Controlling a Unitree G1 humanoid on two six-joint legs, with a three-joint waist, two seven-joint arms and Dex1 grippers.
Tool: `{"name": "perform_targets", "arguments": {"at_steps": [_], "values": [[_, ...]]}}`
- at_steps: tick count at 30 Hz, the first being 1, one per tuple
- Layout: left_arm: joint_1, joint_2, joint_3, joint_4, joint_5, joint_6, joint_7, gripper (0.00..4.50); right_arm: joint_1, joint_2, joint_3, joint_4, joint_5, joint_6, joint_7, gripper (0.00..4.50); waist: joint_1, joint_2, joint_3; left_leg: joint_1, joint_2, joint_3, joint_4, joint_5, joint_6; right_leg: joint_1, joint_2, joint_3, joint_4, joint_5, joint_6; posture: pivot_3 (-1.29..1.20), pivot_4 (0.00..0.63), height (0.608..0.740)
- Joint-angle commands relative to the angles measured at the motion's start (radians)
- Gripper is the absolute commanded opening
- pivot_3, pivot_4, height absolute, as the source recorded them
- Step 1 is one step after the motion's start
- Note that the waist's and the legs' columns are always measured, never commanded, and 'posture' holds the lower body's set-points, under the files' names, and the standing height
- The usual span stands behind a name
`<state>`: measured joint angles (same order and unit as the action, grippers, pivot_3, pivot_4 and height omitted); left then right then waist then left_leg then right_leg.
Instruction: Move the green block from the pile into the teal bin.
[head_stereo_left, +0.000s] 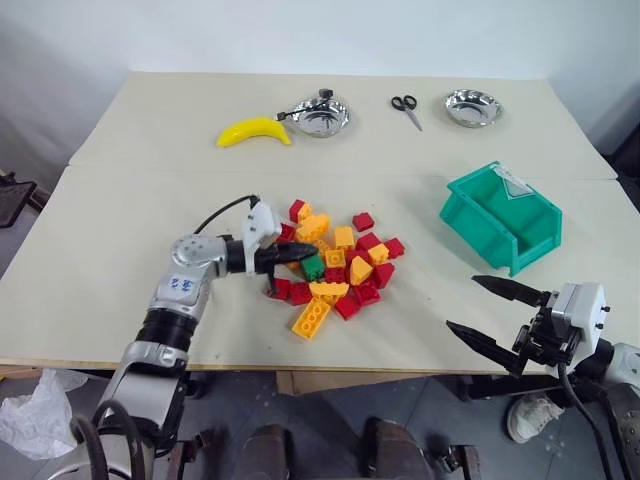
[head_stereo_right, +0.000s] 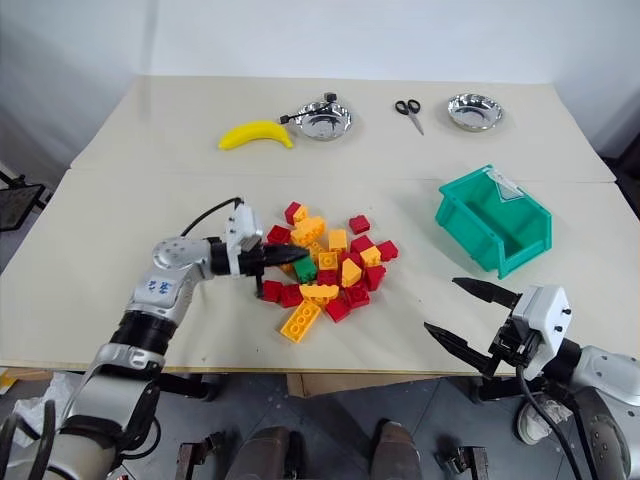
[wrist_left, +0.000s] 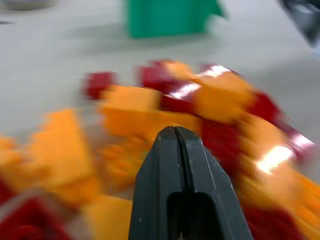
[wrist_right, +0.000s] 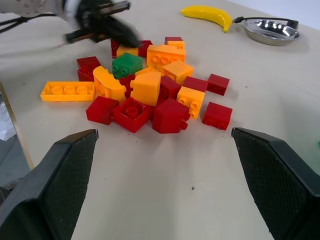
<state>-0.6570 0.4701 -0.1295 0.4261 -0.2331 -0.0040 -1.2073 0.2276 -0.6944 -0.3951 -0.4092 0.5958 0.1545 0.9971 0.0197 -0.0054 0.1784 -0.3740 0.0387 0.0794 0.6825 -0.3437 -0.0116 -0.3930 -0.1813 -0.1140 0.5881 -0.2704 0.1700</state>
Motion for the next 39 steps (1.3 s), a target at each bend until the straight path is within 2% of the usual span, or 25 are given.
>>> {"name": "perform_targets", "arguments": {"at_steps": [1, 5, 7, 8, 10, 14, 18, 20, 22, 23, 26, 31, 39], "values": [[0.052, 0.047, -0.001, -0.105, -0.04, 0.008, -0.097, 0.0, 0.001, -0.003, 0.005, -0.059, 0.021, 0.007, -0.005, 4.48, 0.003, 0.0, 0.0, 0.0, 0.0, 0.0, 0.0, 0.0, 0.0, 0.0, 0.0, 0.0, 0.0, 0.0, 0.0, 0.0, 0.15, 0.74], [0.127, 0.098, 0.03, -0.164, -0.068, -0.005, -0.144, 0.0, -0.009, -0.017, 0.02, -0.073, 0.03, 0.029, 0.004, 4.48, 0.007, 0.0, 0.0, 0.0, 0.0, 0.0, 0.001, 0.0, 0.0, 0.0, 0.0, 0.0, 0.001, 0.0, 0.0, 0.0, 0.15, 0.74], [0.173, 0.132, 0.096, -0.179, -0.117, 0.008, -0.144, 0.0, -0.03, -0.043, 0.044, -0.087, 0.024, 0.043, 0.02, 4.48, 0.005, 0.0, 0.0, 0.0, 0.0, 0.0, 0.001, 0.0, 0.0, 0.0, 0.0, 0.0, 0.001, 0.0, 0.0, 0.0, 0.15, 0.74], [0.189, 0.142, 0.133, -0.176, -0.126, 0.008, -0.115, 0.18, -0.05, -0.056, 0.063, -0.098, 0.021, 0.061, 0.018, 4.5, 0.004, 0.0, 0.0, 0.0, 0.0, 0.0, 0.001, 0.0, 0.0, 0.0, 0.0, 0.0, 0.001, 0.0, 0.0, 0.0, 0.15, 0.74], [0.216, 0.159, 0.197, -0.175, -0.152, 0.024, -0.073, 0.59, -0.098, -0.071, 0.102, -0.118, 0.031, 0.113, -0.008, 4.5, 0.0, 0.0, 0.0, 0.0, 0.0, -0.001, 0.001, 0.0, 0.0, 0.0, 0.0, 0.0, 0.001, 0.0, 0.0, 0.0, 0.15, 0.74], [0.317, 0.209, 0.318, -0.239, -0.2, 0.058, -0.014, 1.8, -0.253, -0.066, 0.247, -0.163, 0.044, 0.257, -0.077, 4.5, -0.007, 0.0, 0.0, 0.0, 0.001, -0.001, 0.001, 0.0, 0.0, 0.0, 0.0, 0.0, 0.002, 0.0, 0.0, 0.0, 0.15, 0.74], [0.439, 0.236, 0.377, -0.318, -0.223, 0.091, 0.016, 3.09, -0.475, -0.042, 0.436, -0.16, -0.041, 0.516, -0.256, 4.5, -0.023, 0.0, 0.0, 0.0, 0.001, -0.001, 0.001, 0.0, 0.0, -0.001, 0.0, 0.0, 0.002, 0.0, -0.001, 0.0, 0.15, 0.74], [0.492, 0.244, 0.385, -0.349, -0.223, 0.099, 0.019, 3.67, -0.594, 0.01, 0.522, -0.121, -0.072, 0.607, -0.315, 4.5, -0.02, 0.0, 0.0, 0.0, 0.001, -0.001, 0.001, 0.0, 0.0, -0.001, 0.0, -0.001, 0.003, -0.001, -0.001, 0.0, 0.15, 0.74], [0.534, 0.239, 0.394, -0.405, -0.244, 0.129, 0.038, 4.3, -0.711, 0.106, 0.6, -0.071, -0.086, 0.698, -0.381, 4.5, -0.022, 0.0, 0.0, -0.001, 0.001, -0.001, 0.001, 0.0, 0.0, -0.002, 0.0, -0.001, 0.003, -0.001, -0.001, 0.0, 0.15, 0.74], [0.547, 0.232, 0.396, -0.434, -0.253, 0.139, 0.05, 4.47, -0.758, 0.154, 0.636, -0.044, -0.104, 0.738, -0.416, 4.5, -0.025, 0.0, 0.0, -0.001, 0.002, -0.001, 0.001, 0.0, 0.0, -0.003, 0.0, -0.001, 0.003, -0.001, -0.002, 0.0, 0.15, 0.74], [0.582, 0.234, 0.375, -0.521, -0.254, 0.15, 0.053, 4.47, -0.85, 0.252, 0.711, 0.038, -0.172, 0.849, -0.513, 4.5, -0.021, 0.0, 0.0, -0.003, 0.002, -0.001, 0.001, 0.0, -0.001, -0.005, 0.0, -0.001, 0.005, -0.001, -0.002, 0.0, 0.15, 0.74], [0.602, 0.235, 0.34, -0.638, -0.273, 0.194, 0.073, 4.47, -0.939, 0.374, 0.767, 0.131, -0.247, 0.865, -0.579, 4.5, -0.025, 0.0, 0.0, -0.003, 0.002, 0.0, 0.001, -0.001, -0.001, -0.005, 0.0, -0.003, 0.005, -0.001, -0.003, 0.0, 0.15, 0.74], [0.6, 0.233, 0.347, -0.66, -0.28, 0.212, 0.108, 4.47, -0.967, 0.455, 0.814, 0.208, -0.344, 0.855, -0.622, 4.5, -0.047, 0.0, 0.0, -0.003, 0.002, 0.001, 0.0, -0.001, -0.001, -0.007, 0.0, -0.004, 0.005, -0.001, -0.003, 0.0, 0.15, 0.74]]}}
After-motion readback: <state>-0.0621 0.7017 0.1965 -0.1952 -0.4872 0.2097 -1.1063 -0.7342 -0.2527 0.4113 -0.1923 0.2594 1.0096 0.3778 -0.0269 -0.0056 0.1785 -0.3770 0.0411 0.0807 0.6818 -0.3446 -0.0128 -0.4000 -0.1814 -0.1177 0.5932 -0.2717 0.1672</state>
